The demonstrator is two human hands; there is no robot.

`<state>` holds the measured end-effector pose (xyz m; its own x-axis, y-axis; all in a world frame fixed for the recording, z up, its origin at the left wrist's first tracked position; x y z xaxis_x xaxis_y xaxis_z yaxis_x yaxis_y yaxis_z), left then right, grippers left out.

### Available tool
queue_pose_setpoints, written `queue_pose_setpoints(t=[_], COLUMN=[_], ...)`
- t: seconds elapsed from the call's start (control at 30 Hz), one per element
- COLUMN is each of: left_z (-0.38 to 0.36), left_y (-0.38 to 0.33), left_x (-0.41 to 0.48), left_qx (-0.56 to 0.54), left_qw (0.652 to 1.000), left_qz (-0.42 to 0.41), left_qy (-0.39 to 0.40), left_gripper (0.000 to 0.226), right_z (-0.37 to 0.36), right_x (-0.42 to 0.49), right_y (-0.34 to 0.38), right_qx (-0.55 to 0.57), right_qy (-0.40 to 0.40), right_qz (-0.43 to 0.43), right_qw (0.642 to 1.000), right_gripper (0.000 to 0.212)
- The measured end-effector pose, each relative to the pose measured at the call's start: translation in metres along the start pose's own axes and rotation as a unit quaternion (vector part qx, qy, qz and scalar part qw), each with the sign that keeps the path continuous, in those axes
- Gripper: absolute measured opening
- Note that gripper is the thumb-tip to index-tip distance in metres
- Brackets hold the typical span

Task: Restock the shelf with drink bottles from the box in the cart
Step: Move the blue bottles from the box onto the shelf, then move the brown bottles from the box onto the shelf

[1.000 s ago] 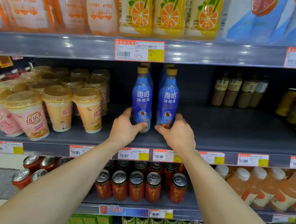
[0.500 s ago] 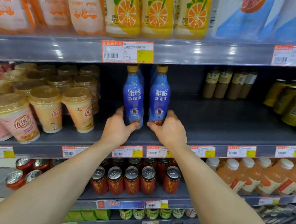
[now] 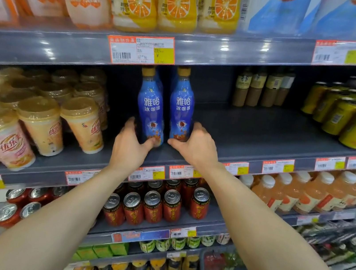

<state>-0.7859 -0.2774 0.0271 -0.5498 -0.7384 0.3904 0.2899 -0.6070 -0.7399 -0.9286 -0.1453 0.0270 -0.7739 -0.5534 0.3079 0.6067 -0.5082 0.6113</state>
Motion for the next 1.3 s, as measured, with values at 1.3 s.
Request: queue_pose_setpoints(t=[1.3], left_z=[-0.291], left_y=[-0.028], left_x=[-0.455], left_qx=[0.158], left_qw=[0.887], left_qz=[0.11], left_qy=[0.419], left_gripper=[0.037], right_z=[0.094], right_x=[-0.384], right_y=[-0.485], right_qx=[-0.177], right_qy=[0.371], right_qz=[-0.29], right_qw=[0.864], right_gripper=[0.044])
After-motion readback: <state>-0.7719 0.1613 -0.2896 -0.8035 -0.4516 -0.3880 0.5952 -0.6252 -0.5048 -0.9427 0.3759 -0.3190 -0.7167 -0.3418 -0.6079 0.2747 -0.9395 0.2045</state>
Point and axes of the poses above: each hand's wrist, its own x-axis towards the middle knuckle, its own z-axis out of the back of the hand, y = z × x, the point moved 1 cm from there along x, towards the middle knuckle, and after that the axes turned 3 degrees about -x, right-handed, at the moved point
